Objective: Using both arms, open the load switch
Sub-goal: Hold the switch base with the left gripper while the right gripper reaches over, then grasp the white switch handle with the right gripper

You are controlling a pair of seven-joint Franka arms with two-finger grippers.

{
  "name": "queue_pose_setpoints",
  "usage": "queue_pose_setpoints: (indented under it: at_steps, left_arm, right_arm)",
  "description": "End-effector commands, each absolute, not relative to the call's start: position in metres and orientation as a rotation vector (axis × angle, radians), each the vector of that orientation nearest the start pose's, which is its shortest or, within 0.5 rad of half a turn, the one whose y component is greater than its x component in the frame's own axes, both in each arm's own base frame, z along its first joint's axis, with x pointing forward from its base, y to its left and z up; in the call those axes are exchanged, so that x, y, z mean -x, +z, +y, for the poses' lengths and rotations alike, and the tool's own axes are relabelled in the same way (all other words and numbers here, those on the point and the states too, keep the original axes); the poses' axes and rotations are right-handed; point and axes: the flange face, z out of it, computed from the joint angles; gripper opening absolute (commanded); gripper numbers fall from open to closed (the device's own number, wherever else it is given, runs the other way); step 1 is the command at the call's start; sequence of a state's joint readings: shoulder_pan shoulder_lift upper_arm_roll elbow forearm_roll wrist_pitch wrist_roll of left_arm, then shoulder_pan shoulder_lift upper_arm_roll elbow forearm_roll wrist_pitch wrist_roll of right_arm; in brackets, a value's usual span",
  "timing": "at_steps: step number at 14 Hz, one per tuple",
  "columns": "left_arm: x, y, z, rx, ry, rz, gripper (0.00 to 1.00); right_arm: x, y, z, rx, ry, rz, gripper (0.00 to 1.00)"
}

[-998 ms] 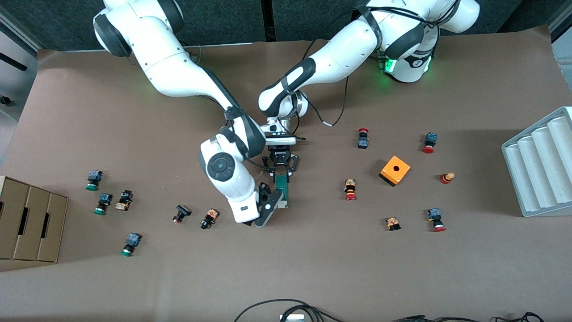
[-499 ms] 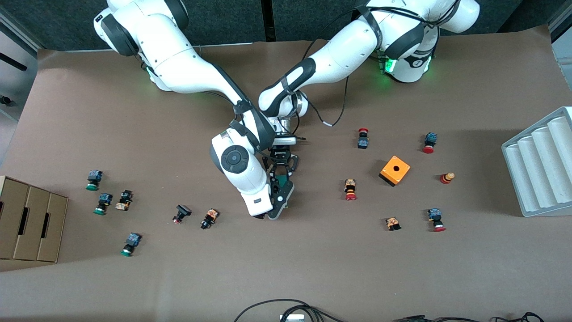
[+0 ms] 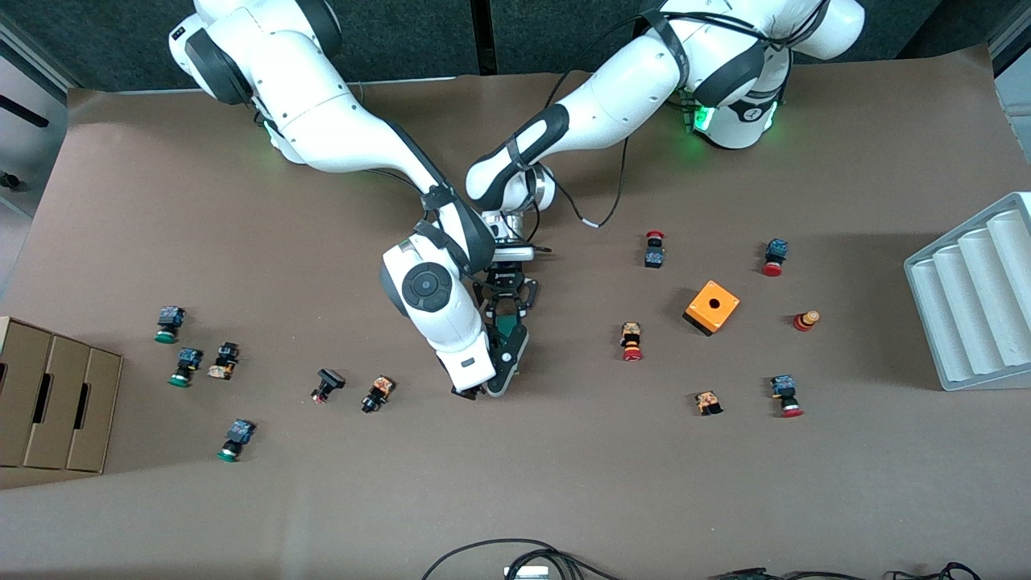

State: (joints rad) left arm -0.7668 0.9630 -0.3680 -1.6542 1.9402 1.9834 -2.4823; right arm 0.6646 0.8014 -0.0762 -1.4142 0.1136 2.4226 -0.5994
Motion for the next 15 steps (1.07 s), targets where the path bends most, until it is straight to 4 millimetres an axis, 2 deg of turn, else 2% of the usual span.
queue_pose_setpoints:
  at_steps: [1, 3, 11, 15]
  left_arm:
    - [-0.347, 0.07, -0.563, 2.661, -1.717, -0.049, 0.4]
    - [-0.348, 0.07, -0.562, 2.659, -1.716, -0.049, 0.4]
    - [-0.349, 0.071, -0.562, 2.659, -1.718, -0.054, 0.4]
    - [-0.35, 0.072, -0.562, 2.659, -1.719, -0.054, 0.4]
  right_arm:
    - [-0.617, 0.233, 0.441, 2.582, -0.412, -1.72, 0.61]
    - [-0.61, 0.227, 0.451, 2.571, -0.422, -1.737, 0.62]
    - [-0.603, 0.219, 0.459, 2.568, -0.414, -1.734, 0.6]
    - [-0.597, 0.214, 0.463, 2.604, -0.4, -1.665, 0.53]
